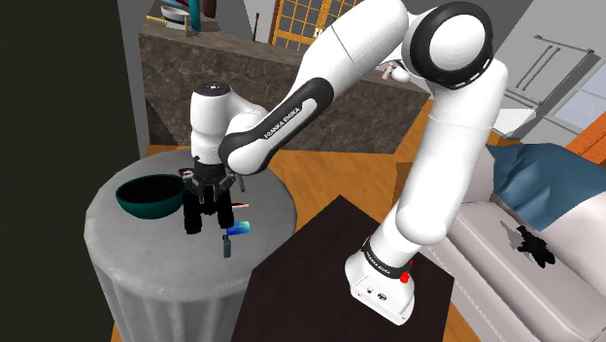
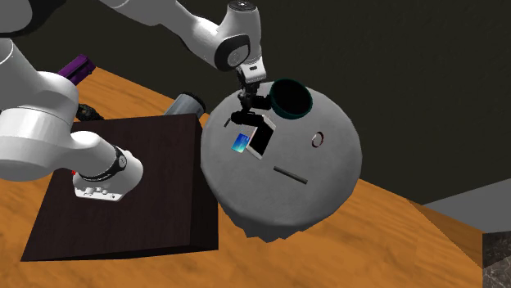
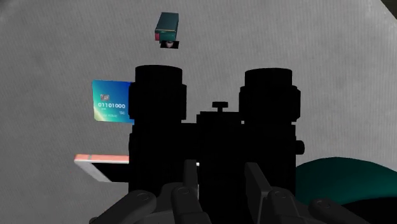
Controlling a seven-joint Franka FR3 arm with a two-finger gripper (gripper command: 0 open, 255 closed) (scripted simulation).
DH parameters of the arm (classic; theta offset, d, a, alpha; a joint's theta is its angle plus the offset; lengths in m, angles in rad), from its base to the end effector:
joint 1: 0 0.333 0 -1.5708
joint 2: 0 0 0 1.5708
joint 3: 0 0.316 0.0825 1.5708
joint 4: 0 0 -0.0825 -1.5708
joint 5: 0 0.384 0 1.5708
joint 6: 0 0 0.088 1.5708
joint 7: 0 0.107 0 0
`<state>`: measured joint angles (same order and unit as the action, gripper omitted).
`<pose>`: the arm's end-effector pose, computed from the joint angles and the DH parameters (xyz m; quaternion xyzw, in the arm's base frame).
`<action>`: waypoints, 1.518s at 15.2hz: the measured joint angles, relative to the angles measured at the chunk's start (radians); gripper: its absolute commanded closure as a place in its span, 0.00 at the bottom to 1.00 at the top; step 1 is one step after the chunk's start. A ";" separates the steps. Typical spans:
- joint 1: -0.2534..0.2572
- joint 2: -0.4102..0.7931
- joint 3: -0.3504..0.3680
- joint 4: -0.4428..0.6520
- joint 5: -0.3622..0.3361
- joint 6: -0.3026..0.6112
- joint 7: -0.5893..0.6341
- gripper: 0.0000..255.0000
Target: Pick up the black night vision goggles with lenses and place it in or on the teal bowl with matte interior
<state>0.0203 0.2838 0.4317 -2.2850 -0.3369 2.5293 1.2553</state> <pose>0.4749 0.2378 0.2388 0.9629 -0.2672 0.0285 0.0241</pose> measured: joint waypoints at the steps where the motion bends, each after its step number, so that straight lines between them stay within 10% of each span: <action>1: -0.004 -0.010 0.005 0.003 0.011 -0.012 -0.009 1.00; 15: -0.039 -0.169 0.055 0.023 0.154 -0.165 -0.119 1.00; 23: 0.017 0.060 0.032 0.388 0.058 -0.332 -0.074 1.00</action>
<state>0.0368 0.3441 0.4638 -1.8970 -0.2784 2.1978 1.1818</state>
